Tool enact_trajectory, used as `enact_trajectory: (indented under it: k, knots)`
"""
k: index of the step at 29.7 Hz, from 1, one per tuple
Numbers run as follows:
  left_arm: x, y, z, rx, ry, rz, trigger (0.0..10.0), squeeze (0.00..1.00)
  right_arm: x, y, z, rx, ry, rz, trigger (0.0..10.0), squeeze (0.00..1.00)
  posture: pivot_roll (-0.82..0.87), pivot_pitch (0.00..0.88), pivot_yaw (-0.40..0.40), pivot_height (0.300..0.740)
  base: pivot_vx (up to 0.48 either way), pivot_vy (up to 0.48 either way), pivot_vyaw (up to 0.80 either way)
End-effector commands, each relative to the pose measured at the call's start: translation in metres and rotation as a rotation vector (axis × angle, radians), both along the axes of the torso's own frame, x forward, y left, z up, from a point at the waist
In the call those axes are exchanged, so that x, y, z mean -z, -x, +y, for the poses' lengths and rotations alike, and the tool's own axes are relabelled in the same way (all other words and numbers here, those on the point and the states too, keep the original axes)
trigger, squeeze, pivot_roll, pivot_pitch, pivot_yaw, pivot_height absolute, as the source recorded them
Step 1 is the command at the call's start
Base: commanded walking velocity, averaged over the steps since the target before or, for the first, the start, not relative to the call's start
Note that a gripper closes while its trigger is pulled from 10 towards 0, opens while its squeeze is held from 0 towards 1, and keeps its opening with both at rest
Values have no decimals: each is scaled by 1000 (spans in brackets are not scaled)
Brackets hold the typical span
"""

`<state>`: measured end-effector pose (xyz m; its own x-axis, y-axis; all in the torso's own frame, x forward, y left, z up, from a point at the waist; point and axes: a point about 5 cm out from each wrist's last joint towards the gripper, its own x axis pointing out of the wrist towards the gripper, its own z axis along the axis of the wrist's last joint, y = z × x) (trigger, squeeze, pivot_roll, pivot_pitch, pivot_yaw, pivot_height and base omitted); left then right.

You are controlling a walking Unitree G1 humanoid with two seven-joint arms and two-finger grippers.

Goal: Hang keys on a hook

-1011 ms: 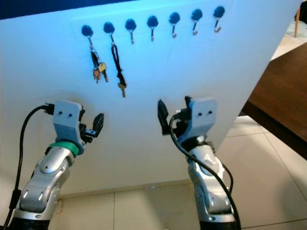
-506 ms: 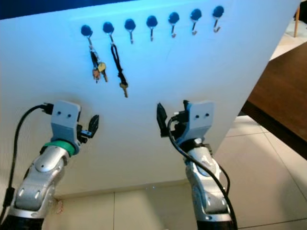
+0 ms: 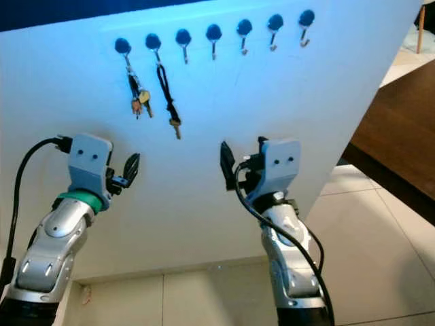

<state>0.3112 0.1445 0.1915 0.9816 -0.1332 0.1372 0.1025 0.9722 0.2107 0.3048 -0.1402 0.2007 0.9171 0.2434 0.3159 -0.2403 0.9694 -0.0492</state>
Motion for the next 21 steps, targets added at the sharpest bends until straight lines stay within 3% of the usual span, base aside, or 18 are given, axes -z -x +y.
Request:
enact_trajectory:
  k: [1, 21]
  knots:
    - [7, 0, 6, -12, -5, 27, 10000, 0, 2, 0, 6, -22, 2, 1, 10000, 0, -240, 38, 189, 740, 0, 0, 0]
    - [16, -3, 9, -41, -22, 35, 10000, 0, 11, -2, 3, -23, 25, 26, 10000, 0, -245, 18, 187, 740, 0, 0, 0]
